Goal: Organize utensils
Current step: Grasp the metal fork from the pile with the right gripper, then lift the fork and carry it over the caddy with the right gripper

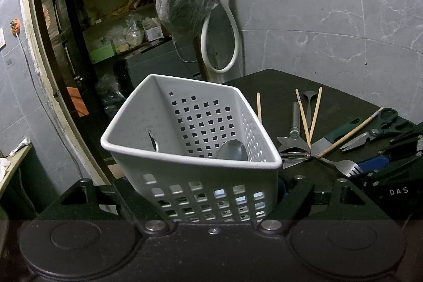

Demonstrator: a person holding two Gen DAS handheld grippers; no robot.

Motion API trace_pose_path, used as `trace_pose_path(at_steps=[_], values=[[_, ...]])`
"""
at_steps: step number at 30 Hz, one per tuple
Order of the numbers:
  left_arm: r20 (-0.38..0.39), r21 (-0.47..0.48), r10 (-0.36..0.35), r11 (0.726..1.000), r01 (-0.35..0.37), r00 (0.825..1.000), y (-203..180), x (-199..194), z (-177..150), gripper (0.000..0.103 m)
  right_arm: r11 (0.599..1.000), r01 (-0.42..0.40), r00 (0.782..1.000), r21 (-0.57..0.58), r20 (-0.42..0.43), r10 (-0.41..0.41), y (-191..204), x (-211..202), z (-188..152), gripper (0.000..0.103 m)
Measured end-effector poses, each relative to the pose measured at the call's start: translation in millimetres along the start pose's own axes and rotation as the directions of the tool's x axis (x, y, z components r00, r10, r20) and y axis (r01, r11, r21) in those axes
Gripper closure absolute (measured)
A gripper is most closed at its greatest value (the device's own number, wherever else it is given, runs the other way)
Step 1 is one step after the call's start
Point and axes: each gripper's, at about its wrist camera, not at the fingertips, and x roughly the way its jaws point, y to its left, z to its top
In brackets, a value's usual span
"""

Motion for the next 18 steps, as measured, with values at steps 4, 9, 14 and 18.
trace_pose_path(at_steps=[4, 9, 14, 18], values=[[0.000, 0.001, 0.000, 1.000, 0.000, 1.000, 0, 0, 0, 0.020, 1.000, 0.002, 1.000, -0.009, 0.001, -0.002, 0, -5, 2, 0.078], [0.000, 0.001, 0.000, 1.000, 0.000, 1.000, 0, 0, 0, 0.020, 0.995, -0.062, 0.998, 0.079, 0.002, 0.062, -8, -15, 8, 0.078], [0.001, 0.002, -0.002, 1.000, 0.002, 1.000, 0, 0, 0, 0.020, 0.999, -0.031, 0.999, 0.028, 0.012, 0.031, -3, -26, 10, 0.078], [0.001, 0.003, -0.001, 1.000, 0.001, 1.000, 0, 0, 0, 0.020, 0.998, 0.013, 1.000, -0.061, 0.012, -0.012, 7, -36, 14, 0.078]])
